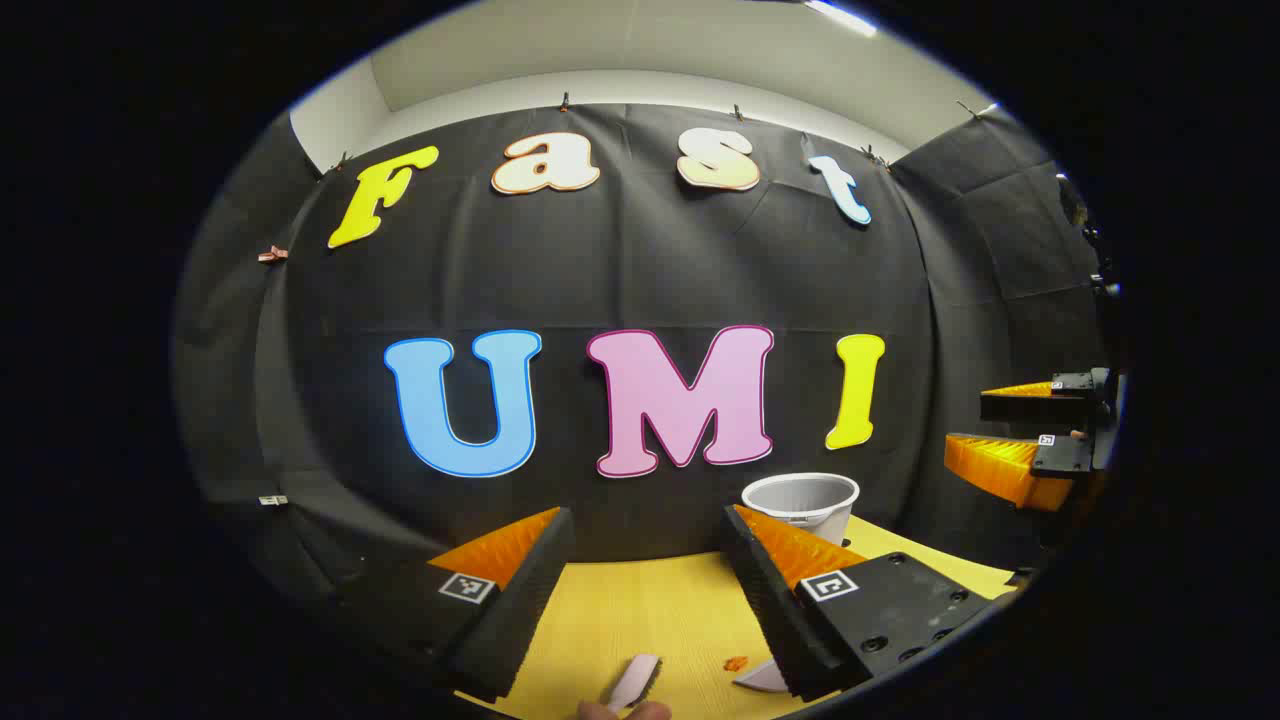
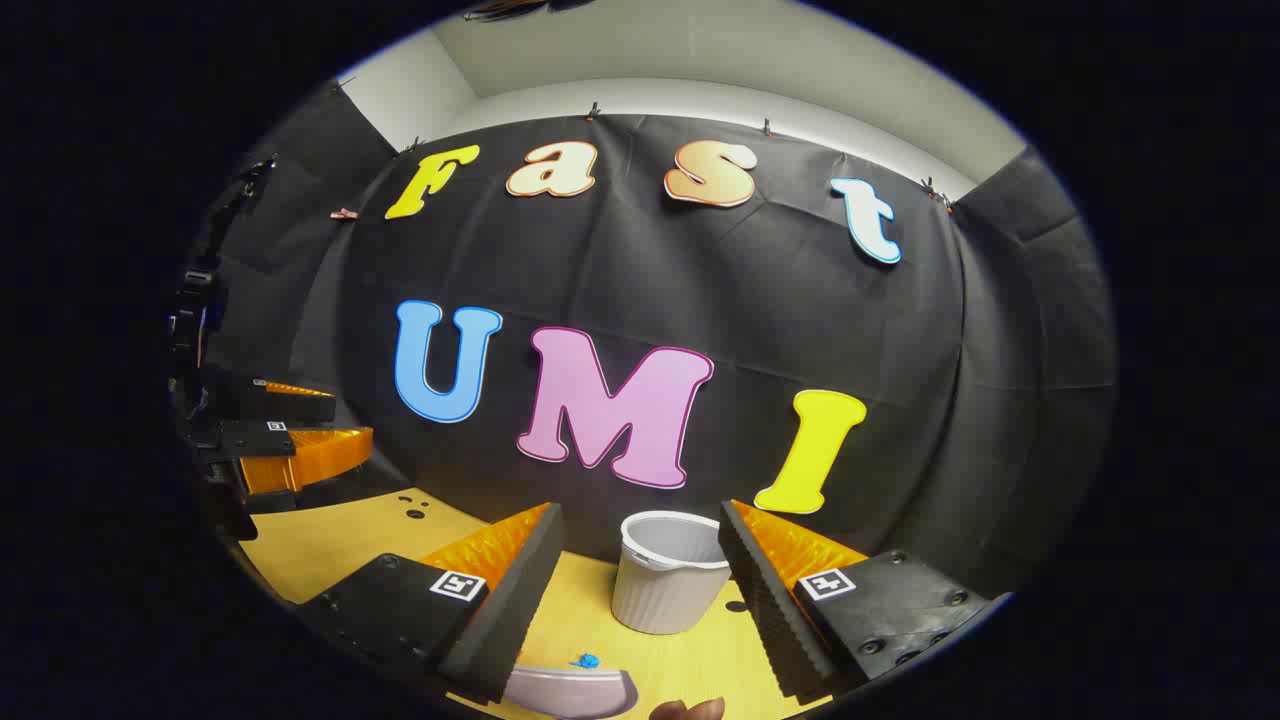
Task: Pick up the small broom and dustpan from the desktop, sweep the trash into the dustpan with the broom, and then empty the trash into the garbage bin.
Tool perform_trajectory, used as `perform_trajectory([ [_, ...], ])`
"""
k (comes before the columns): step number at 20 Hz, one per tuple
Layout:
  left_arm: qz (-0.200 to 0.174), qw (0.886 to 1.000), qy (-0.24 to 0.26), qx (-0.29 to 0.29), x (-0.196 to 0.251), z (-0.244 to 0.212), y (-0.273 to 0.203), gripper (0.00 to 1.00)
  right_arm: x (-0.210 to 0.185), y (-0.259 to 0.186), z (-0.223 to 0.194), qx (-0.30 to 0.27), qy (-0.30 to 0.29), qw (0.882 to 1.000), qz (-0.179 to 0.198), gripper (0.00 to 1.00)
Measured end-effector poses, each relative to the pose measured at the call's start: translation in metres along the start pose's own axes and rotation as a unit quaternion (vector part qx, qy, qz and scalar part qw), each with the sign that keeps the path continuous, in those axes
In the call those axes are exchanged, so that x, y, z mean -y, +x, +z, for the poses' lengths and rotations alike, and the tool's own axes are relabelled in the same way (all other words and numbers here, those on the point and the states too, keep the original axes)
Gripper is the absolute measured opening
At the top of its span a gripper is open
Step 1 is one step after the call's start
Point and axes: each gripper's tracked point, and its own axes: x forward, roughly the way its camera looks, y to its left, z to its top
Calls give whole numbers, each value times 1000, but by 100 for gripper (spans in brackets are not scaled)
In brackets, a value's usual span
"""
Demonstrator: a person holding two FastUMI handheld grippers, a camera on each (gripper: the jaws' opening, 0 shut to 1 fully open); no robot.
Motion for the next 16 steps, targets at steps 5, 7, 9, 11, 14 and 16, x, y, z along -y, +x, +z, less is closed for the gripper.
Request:
perform_trajectory([
  [5, -8, 1000, -10, 0, 1, -5, 2, 95, -5, 2, -5, -7, -2, 1000, 11, 97],
  [7, -8, 1000, -10, 0, 1, -7, 3, 95, -6, 1, -7, -10, 1, 1000, 13, 97],
  [9, -8, 1000, -8, -4, 1, -11, 5, 95, -5, 1, -9, -14, 1, 1000, 13, 97],
  [11, -9, 1000, -7, -8, 2, -15, 6, 95, -3, 0, -13, -18, -5, 1000, 11, 97],
  [14, -29, 999, -22, -13, 9, -22, 5, 95, -5, -2, -18, -26, -10, 999, 21, 97],
  [16, -27, 999, -28, -25, 6, -32, 4, 95, -12, -4, -38, -63, -6, 997, 46, 97],
])
